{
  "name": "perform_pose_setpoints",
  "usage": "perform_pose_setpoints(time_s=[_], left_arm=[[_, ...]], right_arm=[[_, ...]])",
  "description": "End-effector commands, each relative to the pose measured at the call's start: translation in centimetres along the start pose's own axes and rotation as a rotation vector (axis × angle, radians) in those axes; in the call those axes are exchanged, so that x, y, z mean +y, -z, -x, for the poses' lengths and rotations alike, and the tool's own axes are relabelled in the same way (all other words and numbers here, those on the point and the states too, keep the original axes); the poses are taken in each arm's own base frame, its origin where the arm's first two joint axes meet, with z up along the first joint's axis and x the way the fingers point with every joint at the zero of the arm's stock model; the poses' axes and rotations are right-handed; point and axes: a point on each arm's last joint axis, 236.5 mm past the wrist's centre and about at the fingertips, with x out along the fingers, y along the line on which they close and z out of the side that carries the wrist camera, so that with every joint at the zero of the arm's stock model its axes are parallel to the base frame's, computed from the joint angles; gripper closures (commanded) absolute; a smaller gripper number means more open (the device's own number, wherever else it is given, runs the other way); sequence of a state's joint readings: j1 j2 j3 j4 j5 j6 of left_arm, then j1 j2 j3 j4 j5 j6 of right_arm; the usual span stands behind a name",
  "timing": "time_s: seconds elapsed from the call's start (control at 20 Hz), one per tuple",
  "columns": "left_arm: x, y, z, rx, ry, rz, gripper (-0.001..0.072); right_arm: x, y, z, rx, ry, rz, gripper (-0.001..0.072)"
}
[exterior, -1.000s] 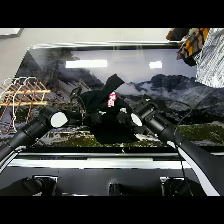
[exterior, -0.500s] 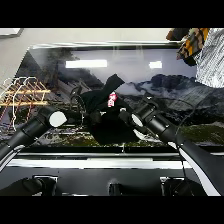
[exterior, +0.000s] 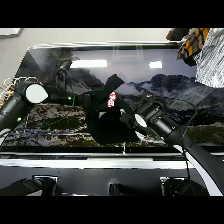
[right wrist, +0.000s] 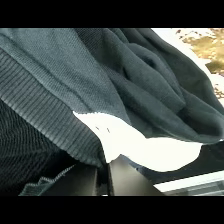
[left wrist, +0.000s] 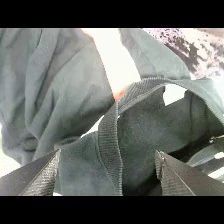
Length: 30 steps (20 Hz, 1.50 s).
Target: Fold the clothes and pants, and hang the long-sleeved shirts on hangers.
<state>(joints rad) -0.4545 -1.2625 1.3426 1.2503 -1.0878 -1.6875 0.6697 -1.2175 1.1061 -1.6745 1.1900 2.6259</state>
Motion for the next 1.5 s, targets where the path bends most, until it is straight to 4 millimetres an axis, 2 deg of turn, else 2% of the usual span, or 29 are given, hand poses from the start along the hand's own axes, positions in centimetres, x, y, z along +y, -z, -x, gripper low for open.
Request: perform_pose_setpoints(time_s=[0.0,0.1,0.2,0.35,0.5,0.55,0.65,0.75,0.8,0.9,1.0,1.05,1.15,1.3,1.45], left_arm=[[-0.4,1.7,-1.9,0.149,0.004,-0.171,0.0031],[-0.9,2.7,-3.6,0.199,0.008,-0.193,0.0031],[-0.6,3.6,-5.4,0.241,-0.027,-0.226,0.0031],[1.1,4.8,-7.5,0.298,-0.1,-0.268,0.003],[3.3,4.9,-8.9,0.315,-0.181,-0.248,0.0047],[3.6,5.0,-9.2,0.321,-0.19,-0.251,0.017],[3.8,5.4,-9.7,0.338,-0.193,-0.251,0.0677],[3.5,4.6,-9.3,0.316,-0.19,-0.251,0.0673],[3.2,3.1,-8.7,0.279,-0.186,-0.252,0.0673],[2.2,-1.2,-6.6,0.165,-0.177,-0.242,0.0673],[0.6,-6.3,-3.3,0.016,-0.161,-0.245,0.0673],[-0.3,-8.7,-1.4,-0.06,-0.15,-0.252,0.0673],[-1.9,-12.1,2.4,-0.176,-0.134,-0.264,0.0672],[-4.8,-16.0,9.8,-0.36,-0.102,-0.293,0.0673],[-8.0,-18.0,19.4,-0.627,-0.049,-0.322,0.0673]], right_arm=[[0.0,0.3,0.1,0.013,-0.001,0.016,0.0659],[0.0,0.4,0.1,0.014,-0.001,0.016,0.0659],[0.0,0.4,0.1,0.014,-0.001,0.015,0.0659],[-0.1,0.4,0.1,0.017,0.005,0.015,0.0659],[-0.1,0.5,0.1,0.02,0.003,0.014,0.0659],[-0.1,0.5,0.1,0.021,0.003,0.014,0.0659],[-0.1,0.5,0.1,0.021,0.003,0.013,0.0659],[-0.5,0.0,0.4,0.018,0.016,0.011,0.0658],[-0.7,-1.2,0.8,0.01,0.006,0.027,0.0659],[-1.2,-5.5,2.9,-0.019,-0.051,0.006,0.066],[-0.9,-11.2,6.9,-0.104,-0.174,-0.022,0.066],[-0.4,-13.7,9.7,-0.157,-0.245,-0.016,0.066],[1.4,-17.0,16.1,-0.285,-0.362,0.051,0.066],[4.2,-19.2,27.1,-0.54,-0.493,0.251,0.066],[5.1,-19.2,38.2,-0.796,-0.598,0.374,0.0659]])
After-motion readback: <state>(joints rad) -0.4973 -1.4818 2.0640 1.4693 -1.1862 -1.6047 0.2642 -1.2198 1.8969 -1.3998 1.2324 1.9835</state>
